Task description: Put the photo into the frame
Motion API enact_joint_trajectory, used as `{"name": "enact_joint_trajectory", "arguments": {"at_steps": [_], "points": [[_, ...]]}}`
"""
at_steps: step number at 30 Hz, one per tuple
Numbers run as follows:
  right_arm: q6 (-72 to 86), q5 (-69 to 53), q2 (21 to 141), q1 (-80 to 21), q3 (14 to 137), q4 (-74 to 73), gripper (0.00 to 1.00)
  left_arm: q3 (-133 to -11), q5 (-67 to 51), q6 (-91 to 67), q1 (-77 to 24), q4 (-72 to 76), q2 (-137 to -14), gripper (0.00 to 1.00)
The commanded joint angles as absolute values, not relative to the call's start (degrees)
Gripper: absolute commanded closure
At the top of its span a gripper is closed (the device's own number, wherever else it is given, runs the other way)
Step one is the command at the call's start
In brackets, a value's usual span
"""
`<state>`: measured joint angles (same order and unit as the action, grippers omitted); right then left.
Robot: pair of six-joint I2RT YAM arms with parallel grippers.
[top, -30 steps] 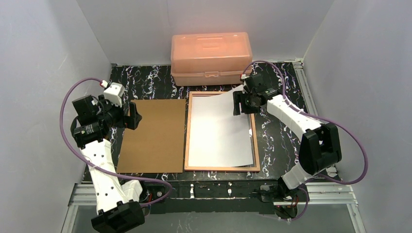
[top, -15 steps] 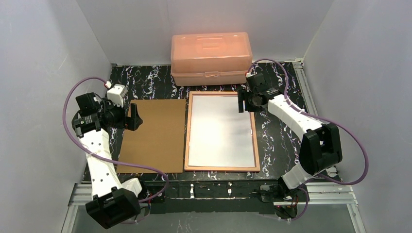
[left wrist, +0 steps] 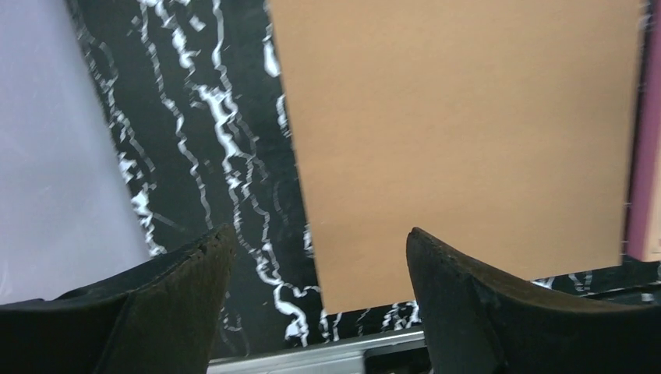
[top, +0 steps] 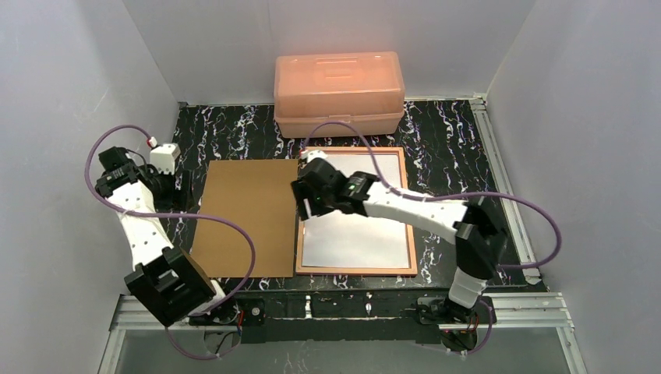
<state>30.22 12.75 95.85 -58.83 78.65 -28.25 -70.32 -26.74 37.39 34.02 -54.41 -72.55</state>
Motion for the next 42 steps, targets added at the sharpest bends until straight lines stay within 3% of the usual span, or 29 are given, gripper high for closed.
{"name": "enact_joint_trajectory", "arguments": {"at_steps": [1,8,11,13,14,15,19,28,42], "points": [[35.76,15.03,103.87,-63.96,88.39,-24.1,0.23,-69.92,-20.15,44.18,37.33,-54.85,-74.57,0.24],[39.02,13.42,116.8,-67.01,96.93,-22.82,0.22,-66.28,-16.55,44.75,38.33,-52.34,-77.42,0.43],[40.12,14.34,119.49,-67.05,97.35,-21.24,0.21,-64.7,-16.62,44.29,38.35,-51.0,-78.75,0.46],[40.25,14.68,121.05,-66.97,97.88,-21.18,0.14,-63.92,-16.93,43.85,38.35,-50.39,-80.29,0.47],[40.26,14.61,121.82,-66.9,98.13,-21.17,0.04,-63.51,-17.04,43.53,38.33,-50.02,-81.24,0.47],[40.28,14.78,122.38,-66.89,98.35,-21.24,0.02,-63.08,-17.17,43.18,38.34,-49.55,-82.2,0.46],[40.72,15.64,123.71,-66.5,98.2,-21.54,0.01,-62.59,-18.57,41.05,38.36,-48.7,-86.77,0.47],[43.23,18.0,125.09,-65.51,98.56,-25.04,0.01,-61.12,-16.78,36.7,37.92,-40.84,-91.78,0.64],[48.01,21.84,129.67,-65.48,103.47,-29.51,0.01,-58.85,-14.44,32.78,33.37,-34.71,-95.25,0.68]]}}
